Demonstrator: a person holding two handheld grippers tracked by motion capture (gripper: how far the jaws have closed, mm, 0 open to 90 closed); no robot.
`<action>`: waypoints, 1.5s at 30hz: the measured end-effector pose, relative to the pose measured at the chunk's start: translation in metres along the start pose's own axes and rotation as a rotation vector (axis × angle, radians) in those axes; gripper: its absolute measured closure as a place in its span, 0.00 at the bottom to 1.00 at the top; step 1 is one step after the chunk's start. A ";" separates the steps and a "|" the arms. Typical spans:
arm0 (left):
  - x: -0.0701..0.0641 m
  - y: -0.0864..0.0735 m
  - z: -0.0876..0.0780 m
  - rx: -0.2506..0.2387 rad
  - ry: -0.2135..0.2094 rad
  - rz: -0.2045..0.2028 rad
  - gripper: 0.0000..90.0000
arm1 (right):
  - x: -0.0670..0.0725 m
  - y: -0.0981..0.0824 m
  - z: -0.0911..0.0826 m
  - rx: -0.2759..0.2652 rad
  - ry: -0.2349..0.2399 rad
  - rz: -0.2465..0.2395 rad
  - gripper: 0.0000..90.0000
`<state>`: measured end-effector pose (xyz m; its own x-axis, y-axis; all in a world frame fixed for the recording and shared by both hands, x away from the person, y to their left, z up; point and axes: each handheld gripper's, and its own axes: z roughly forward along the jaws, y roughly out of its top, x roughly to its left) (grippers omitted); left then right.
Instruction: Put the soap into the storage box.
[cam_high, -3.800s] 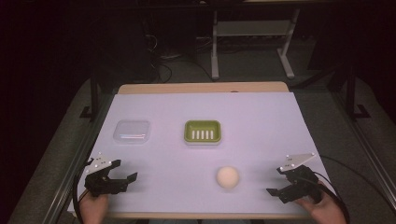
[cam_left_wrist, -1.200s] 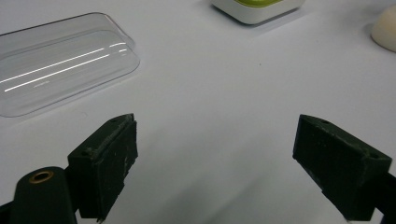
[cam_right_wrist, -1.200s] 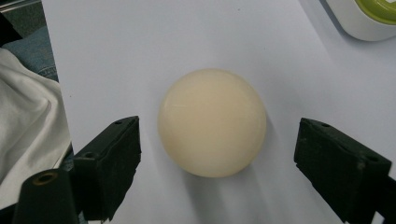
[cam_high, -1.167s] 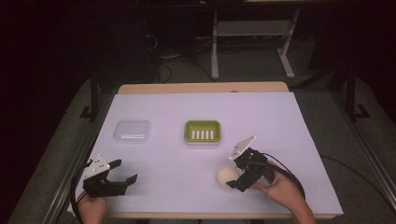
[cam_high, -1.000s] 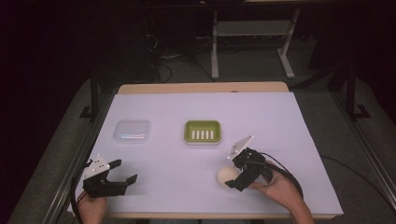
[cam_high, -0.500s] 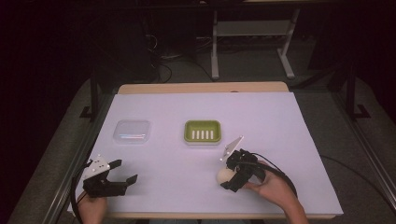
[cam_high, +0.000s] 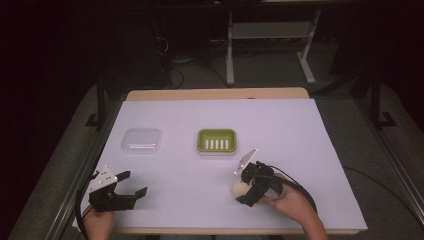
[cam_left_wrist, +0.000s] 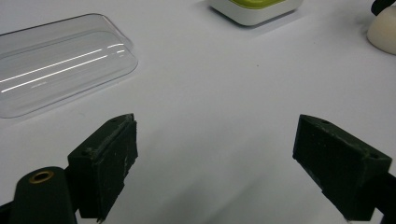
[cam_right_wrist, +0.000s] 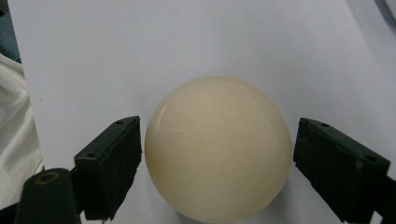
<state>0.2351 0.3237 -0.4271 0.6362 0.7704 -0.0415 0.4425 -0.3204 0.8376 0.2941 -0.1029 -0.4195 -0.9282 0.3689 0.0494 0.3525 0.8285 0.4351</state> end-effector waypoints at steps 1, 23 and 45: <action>0.000 0.000 0.000 0.002 -0.001 0.001 0.14 | 0.000 0.000 0.001 0.002 -0.001 0.000 0.16; 0.000 0.000 0.000 0.000 -0.003 -0.002 0.14 | 0.003 0.003 0.009 0.040 -0.008 -0.028 0.25; 0.000 0.000 0.000 -0.001 -0.002 -0.003 0.14 | 0.005 0.007 0.008 0.077 -0.020 -0.052 0.27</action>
<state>0.2353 0.3238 -0.4276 0.6361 0.7703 -0.0450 0.4439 -0.3176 0.8379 0.2930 -0.0922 -0.4234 -0.9432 0.3321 0.0103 0.3126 0.8764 0.3663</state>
